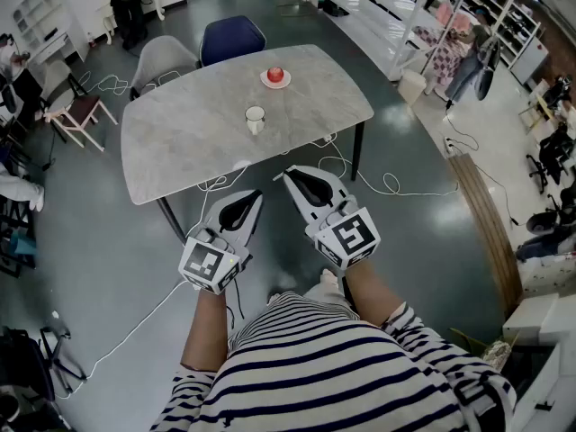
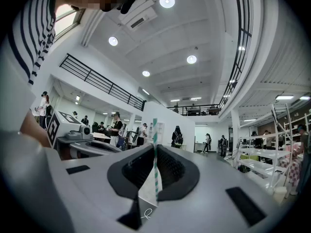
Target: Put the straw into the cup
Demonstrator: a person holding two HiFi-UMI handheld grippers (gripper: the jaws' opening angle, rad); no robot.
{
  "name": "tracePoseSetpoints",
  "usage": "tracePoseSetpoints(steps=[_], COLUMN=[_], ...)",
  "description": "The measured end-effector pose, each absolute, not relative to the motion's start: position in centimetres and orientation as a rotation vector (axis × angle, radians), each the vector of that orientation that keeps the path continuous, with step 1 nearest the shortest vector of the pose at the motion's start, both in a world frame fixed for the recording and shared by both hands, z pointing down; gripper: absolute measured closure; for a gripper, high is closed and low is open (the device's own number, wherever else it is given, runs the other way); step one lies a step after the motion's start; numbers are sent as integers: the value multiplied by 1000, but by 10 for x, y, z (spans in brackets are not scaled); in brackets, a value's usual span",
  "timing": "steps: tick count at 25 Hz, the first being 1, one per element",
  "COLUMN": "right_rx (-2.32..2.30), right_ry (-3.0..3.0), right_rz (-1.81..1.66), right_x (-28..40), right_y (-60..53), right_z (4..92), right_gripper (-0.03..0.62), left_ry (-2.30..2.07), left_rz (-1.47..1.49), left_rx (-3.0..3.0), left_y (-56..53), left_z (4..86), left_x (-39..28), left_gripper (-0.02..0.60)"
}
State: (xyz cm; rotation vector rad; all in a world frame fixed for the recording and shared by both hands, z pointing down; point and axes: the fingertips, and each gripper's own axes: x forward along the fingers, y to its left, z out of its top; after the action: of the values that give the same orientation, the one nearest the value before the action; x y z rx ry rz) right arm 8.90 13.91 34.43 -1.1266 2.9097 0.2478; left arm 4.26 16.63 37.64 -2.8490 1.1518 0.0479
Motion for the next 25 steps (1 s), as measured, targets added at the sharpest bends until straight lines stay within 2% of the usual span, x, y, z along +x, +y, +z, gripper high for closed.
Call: tracePoseSetpoints(steps=[25], right_rx=[-1158], right_ry=[2887], right_rz=[229], right_x=[71], right_y=[129], right_z=[341], right_gripper=[571], left_ry=[1139], left_rz=[70], left_rx=[-2865], left_y=[154], left_z=[377], left_x=[22], left_gripper=[575])
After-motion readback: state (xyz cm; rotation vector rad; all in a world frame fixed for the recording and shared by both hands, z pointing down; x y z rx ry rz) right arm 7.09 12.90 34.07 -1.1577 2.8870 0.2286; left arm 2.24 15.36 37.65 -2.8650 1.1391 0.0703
